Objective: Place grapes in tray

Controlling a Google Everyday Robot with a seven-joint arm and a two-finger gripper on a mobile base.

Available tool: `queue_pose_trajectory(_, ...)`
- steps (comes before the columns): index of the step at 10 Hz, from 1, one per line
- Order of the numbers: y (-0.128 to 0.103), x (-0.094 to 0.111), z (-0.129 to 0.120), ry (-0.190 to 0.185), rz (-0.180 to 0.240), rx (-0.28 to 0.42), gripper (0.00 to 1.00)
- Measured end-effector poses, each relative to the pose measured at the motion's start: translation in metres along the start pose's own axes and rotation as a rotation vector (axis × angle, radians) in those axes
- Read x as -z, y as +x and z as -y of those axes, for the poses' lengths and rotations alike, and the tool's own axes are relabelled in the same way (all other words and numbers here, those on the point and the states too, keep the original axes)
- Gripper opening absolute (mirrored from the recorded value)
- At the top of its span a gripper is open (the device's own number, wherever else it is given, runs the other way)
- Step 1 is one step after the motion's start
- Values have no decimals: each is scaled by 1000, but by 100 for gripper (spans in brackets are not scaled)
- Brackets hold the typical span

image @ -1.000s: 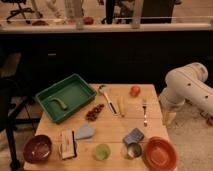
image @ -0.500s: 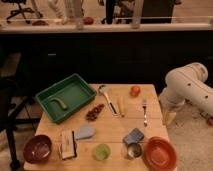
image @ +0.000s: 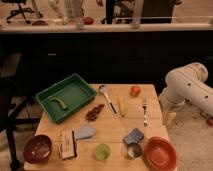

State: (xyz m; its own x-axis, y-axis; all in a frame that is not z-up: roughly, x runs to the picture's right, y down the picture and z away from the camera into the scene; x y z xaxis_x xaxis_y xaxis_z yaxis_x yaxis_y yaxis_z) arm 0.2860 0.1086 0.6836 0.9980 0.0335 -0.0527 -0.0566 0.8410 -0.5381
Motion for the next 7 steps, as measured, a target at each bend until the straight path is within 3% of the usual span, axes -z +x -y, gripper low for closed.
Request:
queue_pose_trajectory(4, -1, 0, 1, 4, 4, 8, 80)
queue_pose_trajectory(7, -32, 0, 6, 27, 41, 137, 80)
